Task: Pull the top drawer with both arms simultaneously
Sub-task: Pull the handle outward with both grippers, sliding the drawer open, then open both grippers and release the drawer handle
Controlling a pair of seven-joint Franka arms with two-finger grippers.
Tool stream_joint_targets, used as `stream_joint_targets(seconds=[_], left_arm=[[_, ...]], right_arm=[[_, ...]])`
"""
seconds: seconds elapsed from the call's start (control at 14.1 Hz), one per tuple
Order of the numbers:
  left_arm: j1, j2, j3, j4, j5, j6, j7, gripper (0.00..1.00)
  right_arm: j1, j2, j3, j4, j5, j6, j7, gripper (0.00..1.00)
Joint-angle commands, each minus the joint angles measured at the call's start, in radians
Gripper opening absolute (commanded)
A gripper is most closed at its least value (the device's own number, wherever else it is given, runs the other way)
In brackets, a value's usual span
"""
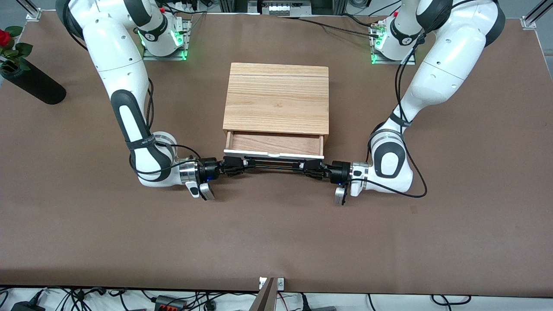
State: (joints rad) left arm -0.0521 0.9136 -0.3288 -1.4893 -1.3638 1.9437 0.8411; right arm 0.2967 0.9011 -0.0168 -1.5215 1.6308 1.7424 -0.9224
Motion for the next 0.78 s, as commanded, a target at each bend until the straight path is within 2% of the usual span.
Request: stream_joint_targets(seconds=[0.0,0.07,0.21,0.28,0.5,0.71], left_arm=[[-0.002,0.028,-0.001,0.053,-0.014,0.038,-0.011,0.15],[-0.002,0.028,-0.001,0.053,-0.014,0.037,-0.011,0.24],[-0.002,0.028,0.001,0.053,-0.014,0.043,-0.011,0.77],[0.000,0.028,-0.001,0.055,-0.014,0.049,-0.010,0.99],[0.003,0.028,0.011,0.095,0.008,0.049,-0.010,1.00],[0.012,0.024,0.017,0.129,0.110,0.049,-0.013,1.00]], right_arm=[[-0.007,0.041,-0.005,0.029,0.011,0.049,-0.035,1.00],[-0.010,0.041,-0.005,0.027,0.011,0.045,-0.033,1.00],[-0.013,0.033,-0.003,0.026,0.009,0.037,-0.026,1.00],[-0.013,0.032,-0.003,0.024,0.009,0.037,-0.024,1.00],[-0.014,0.009,0.000,0.024,0.011,0.040,-0.022,1.00],[-0.015,-0.019,-0.005,0.026,0.009,0.052,-0.021,1.00]])
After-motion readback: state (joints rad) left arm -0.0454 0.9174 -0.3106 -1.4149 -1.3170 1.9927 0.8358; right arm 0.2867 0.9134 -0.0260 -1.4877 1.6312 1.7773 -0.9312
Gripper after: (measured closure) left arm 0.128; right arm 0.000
